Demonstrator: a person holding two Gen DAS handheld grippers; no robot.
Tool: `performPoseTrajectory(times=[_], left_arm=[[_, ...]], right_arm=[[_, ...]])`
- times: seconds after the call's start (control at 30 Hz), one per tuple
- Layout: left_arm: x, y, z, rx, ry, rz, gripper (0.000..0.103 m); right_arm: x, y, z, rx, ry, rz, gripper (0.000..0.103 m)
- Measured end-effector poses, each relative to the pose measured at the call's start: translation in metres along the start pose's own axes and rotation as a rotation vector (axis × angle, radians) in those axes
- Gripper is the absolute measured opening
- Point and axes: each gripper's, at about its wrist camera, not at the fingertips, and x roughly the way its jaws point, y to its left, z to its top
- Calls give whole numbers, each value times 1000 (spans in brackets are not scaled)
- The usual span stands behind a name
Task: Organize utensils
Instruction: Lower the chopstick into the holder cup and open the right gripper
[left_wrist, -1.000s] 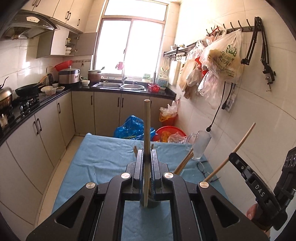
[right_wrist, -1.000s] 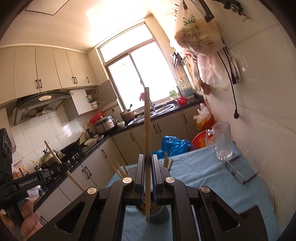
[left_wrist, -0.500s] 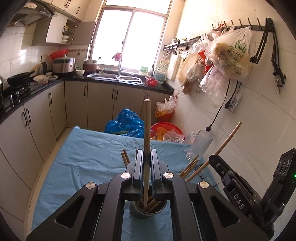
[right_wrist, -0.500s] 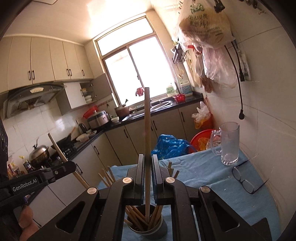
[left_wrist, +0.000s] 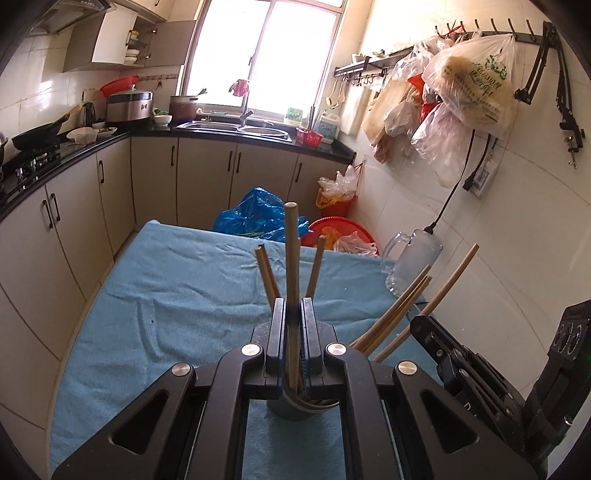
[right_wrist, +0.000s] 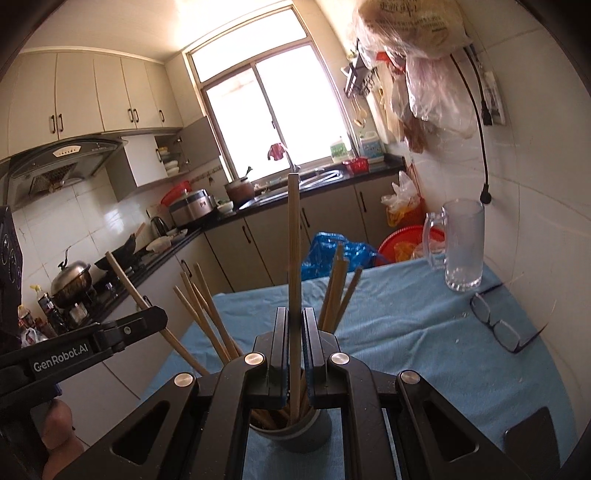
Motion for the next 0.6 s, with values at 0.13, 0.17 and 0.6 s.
performPoseTrajectory(times=[0.13,0.17,0.6], left_arm=[[6,7,-5,-5,13,7,6],[8,9,-7,-7,15,7,6],[12,16,-11,-11,21,25,13]], right_arm=[[4,-1,-7,-2,20,-7,8],[6,-2,-9,-3,25,-10,8],[7,-11,-12,12,57,-15,8]])
